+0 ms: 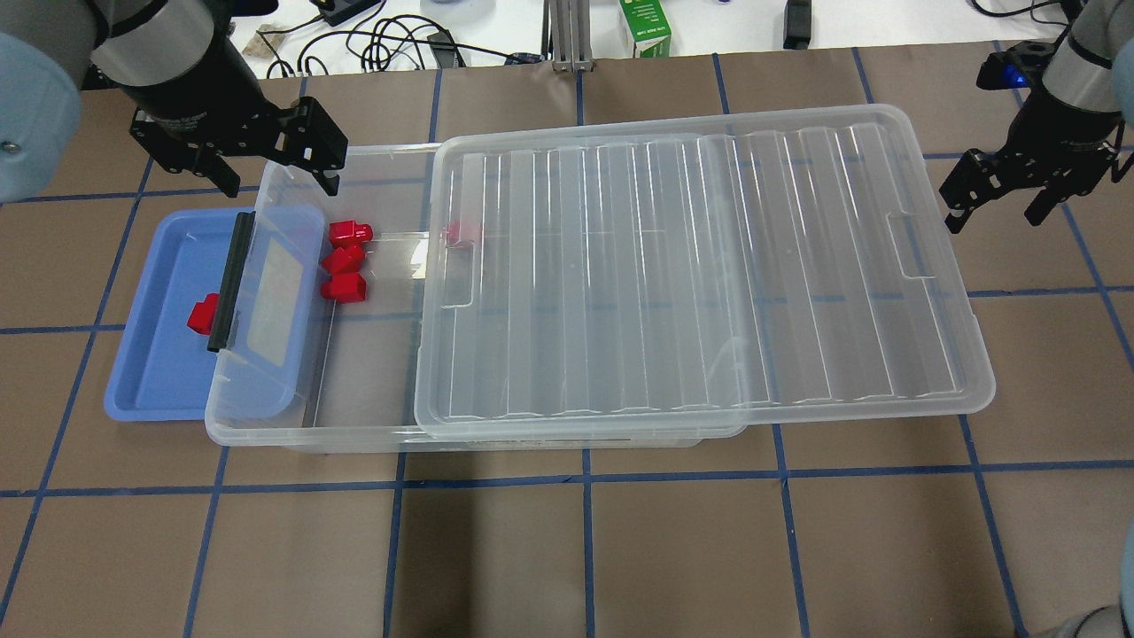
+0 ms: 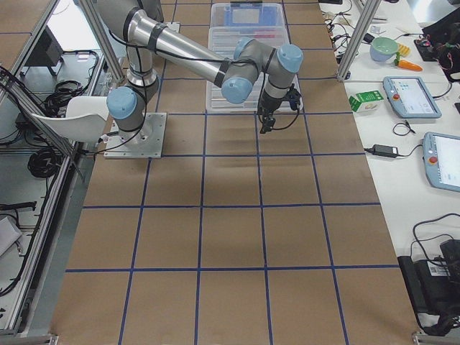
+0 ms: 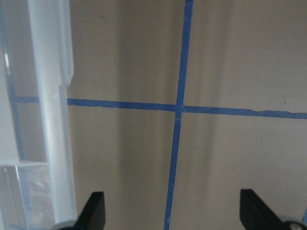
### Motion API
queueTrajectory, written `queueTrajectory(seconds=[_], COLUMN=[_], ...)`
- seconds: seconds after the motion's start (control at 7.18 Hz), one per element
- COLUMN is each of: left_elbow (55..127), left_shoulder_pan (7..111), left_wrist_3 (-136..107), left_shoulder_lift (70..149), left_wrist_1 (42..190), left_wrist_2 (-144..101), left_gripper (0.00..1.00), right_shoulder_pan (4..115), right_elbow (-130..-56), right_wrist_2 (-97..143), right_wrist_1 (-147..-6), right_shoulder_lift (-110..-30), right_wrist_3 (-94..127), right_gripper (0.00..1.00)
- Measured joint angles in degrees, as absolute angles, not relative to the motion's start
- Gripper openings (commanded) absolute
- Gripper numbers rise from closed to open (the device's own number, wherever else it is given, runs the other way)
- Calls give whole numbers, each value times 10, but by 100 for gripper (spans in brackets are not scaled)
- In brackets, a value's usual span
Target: Place red block in blue tray from box
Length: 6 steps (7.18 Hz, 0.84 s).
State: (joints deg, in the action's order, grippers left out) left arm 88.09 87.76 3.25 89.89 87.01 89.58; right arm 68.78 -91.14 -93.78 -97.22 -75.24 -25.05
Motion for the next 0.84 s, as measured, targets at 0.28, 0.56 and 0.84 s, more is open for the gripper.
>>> queueTrajectory(seconds=[0.28,0.56,0.84], left_elbow=[881,881,883], left_shoulder_pan=[867,867,869], left_wrist_3=[33,33,33], left_shoulder_lift=[898,897,897], left_wrist_1=[871,871,871], left_wrist_2=[882,880,881], left_gripper=[100,100,100], right_shoulder_pan=[695,700,716], right_elbow=[-911,-915,-922], right_wrist_2=[-938,-938,-938], right_wrist_1=[-972,-973,-978], right_shoulder_lift=[-752,-752,-753], right_wrist_3=[-250,-244,-205], right_gripper=[100,100,100])
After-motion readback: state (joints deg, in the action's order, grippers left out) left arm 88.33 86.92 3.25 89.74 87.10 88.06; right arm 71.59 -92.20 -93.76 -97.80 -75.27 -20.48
